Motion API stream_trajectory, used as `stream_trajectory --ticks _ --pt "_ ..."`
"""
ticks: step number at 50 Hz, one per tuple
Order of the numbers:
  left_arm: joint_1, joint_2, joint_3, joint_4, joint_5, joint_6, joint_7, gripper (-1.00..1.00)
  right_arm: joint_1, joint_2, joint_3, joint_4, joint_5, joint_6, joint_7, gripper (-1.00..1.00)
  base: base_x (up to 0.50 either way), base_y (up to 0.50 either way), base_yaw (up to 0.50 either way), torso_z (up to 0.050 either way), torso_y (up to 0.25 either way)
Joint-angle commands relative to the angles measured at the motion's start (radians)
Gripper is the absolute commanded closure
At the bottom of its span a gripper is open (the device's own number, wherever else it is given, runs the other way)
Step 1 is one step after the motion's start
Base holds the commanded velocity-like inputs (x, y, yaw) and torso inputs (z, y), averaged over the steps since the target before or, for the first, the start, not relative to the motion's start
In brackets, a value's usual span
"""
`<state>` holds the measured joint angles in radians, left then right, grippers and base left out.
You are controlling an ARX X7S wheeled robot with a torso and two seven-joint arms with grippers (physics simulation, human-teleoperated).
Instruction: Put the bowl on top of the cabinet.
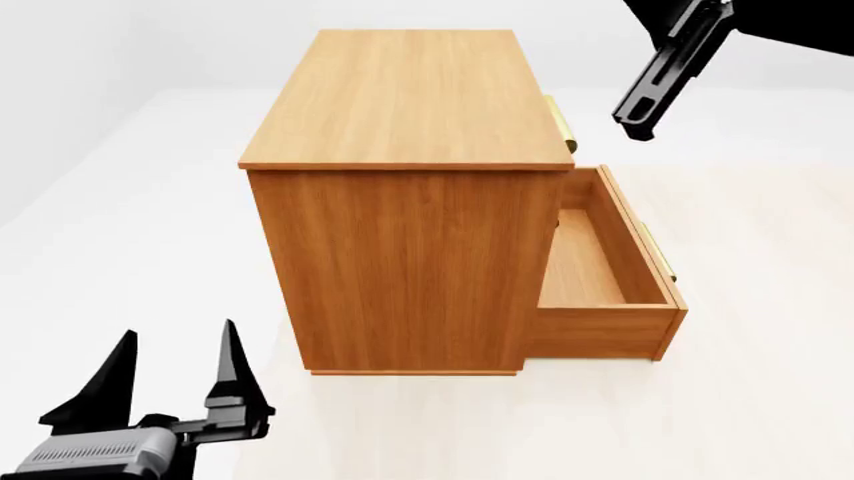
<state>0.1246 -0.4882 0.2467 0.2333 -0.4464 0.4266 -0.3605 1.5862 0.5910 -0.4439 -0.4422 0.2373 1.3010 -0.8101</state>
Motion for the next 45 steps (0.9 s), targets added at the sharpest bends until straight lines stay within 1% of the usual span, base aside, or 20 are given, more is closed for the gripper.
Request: stream_trajectory --ticks 1,13,25,37,45 --pt "-0.007 0.000 0.000 -0.006 -0.005 -0.003 0.001 -1.00 0.008 -0.025 0.026 -0.002 0.008 -0.005 -0.004 1.00 0.00 0.00 0.00 0.000 0.000" --pt "-0.034 0.018 0.012 -0.027 0.003 -0.011 0.000 -1.00 0.001 -0.042 0.056 -0.018 0.040 0.011 -0.018 1.00 0.00 0.00 0.00 0.000 0.001" --pt "-0.033 0.015 0.012 -0.021 0.002 -0.011 -0.001 -1.00 -0.021 -0.017 0.041 -0.005 0.044 -0.001 -0.026 1.00 0.00 0.00 0.00 0.000 0.000" --pt "-0.032 0.013 0.014 -0.018 0.007 -0.016 -0.006 -1.00 -0.013 0.024 -0.119 0.076 -0.003 0.009 -0.026 1.00 0.00 0.00 0.00 0.001 0.001" --pt "-0.042 0.013 0.015 -0.026 0.001 -0.022 -0.004 -1.00 0.002 0.021 -0.142 0.100 -0.002 0.028 -0.033 1.00 0.00 0.00 0.00 0.000 0.000"
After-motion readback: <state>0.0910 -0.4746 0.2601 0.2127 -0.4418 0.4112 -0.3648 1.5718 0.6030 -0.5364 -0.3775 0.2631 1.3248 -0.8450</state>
